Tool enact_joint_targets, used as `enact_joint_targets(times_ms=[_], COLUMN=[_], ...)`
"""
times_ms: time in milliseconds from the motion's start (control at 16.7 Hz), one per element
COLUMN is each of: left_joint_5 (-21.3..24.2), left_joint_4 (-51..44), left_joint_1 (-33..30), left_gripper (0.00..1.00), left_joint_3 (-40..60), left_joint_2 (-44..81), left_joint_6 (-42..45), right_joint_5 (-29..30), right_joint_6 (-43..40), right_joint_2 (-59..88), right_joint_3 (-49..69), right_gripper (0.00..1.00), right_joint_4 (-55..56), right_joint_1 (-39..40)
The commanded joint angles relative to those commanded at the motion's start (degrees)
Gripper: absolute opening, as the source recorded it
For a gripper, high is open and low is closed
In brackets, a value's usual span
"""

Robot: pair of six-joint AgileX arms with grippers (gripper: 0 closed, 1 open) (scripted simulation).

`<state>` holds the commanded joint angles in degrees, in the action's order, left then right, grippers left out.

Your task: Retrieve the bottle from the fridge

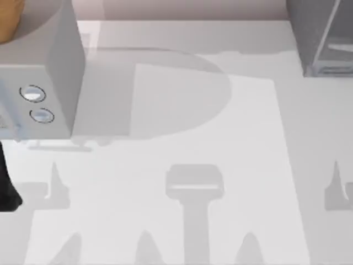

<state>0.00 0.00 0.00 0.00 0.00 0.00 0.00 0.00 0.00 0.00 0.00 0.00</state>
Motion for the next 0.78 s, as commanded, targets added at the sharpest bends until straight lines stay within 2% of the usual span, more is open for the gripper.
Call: enact_joint_targets(times_ms=[180,360,780], left_joint_5=[0.0,0.0,0.0], left_joint_4=[0.0,0.0,0.0], left_joint_1=[0.0,0.0,0.0], left_gripper=[1.0,1.0,1.0], left_joint_3=[0.0,0.0,0.0], left_joint_2=[0.0,0.0,0.0], left_joint_6=[0.0,0.0,0.0], right_joint_5=[-0.2,-2.2,-11.5], right_joint_6=[0.0,-0.1,0.0], right_joint_2=[0.6,6.0,37.9], right_joint_3=[0.1,1.2,4.5], right_gripper=[1.0,1.0,1.0], right_joint_4=[0.6,6.1,36.0], right_joint_1=[-0.2,-2.2,-12.2])
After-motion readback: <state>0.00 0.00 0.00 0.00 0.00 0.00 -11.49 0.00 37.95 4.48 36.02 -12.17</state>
